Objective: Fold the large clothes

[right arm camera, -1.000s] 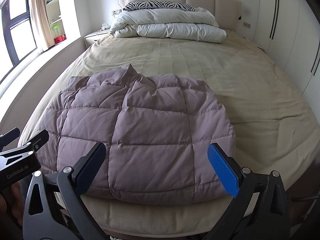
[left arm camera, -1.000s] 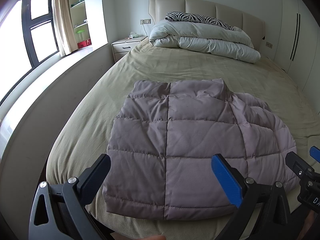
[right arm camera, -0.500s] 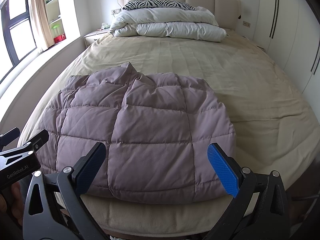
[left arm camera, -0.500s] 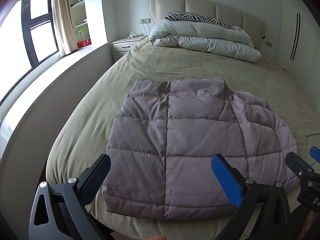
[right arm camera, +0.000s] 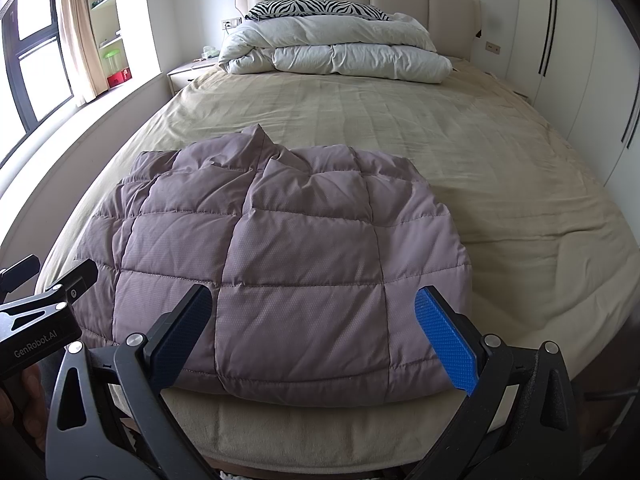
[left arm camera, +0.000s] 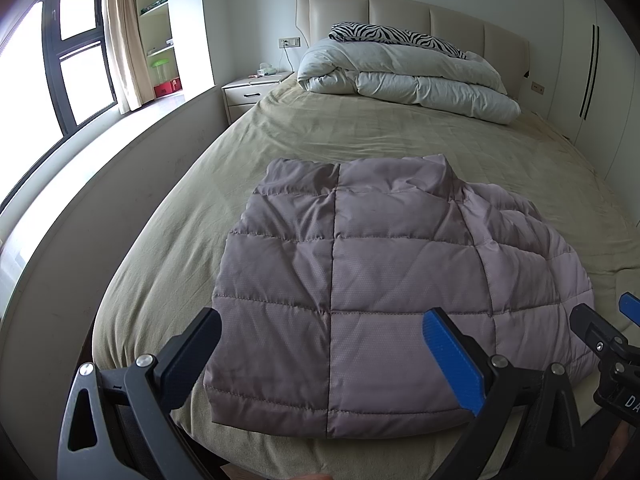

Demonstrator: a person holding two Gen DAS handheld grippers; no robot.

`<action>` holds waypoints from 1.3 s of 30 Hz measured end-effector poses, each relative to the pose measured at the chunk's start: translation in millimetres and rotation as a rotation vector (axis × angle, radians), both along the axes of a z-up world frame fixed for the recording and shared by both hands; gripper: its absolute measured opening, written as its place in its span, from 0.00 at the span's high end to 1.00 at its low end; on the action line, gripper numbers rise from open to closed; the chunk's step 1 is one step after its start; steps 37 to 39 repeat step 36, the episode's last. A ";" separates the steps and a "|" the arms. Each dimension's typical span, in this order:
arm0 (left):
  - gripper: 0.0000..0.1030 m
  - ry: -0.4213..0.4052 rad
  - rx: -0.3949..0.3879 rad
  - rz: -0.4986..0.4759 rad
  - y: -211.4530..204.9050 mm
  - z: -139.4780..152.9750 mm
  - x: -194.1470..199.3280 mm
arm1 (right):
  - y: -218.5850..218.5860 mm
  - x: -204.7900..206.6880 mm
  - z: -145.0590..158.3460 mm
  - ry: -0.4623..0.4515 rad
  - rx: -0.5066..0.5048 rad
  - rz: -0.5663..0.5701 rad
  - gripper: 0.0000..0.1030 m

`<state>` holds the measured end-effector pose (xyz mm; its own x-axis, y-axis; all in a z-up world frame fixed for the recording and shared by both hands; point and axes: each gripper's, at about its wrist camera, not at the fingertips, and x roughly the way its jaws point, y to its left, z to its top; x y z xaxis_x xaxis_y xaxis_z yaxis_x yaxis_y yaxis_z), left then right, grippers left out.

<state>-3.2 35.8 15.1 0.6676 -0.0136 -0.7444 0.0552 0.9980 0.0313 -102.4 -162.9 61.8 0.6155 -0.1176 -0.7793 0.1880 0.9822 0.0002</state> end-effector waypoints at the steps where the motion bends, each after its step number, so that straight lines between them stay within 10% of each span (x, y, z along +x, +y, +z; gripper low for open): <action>1: 0.00 0.000 0.000 0.000 -0.3 0.3 0.1 | -0.7 0.3 0.4 0.000 0.000 0.000 0.00; 39: 0.00 -0.006 -0.006 -0.024 -5.4 -0.9 -1.4 | 0.0 -5.3 -3.7 0.004 0.005 -0.002 0.00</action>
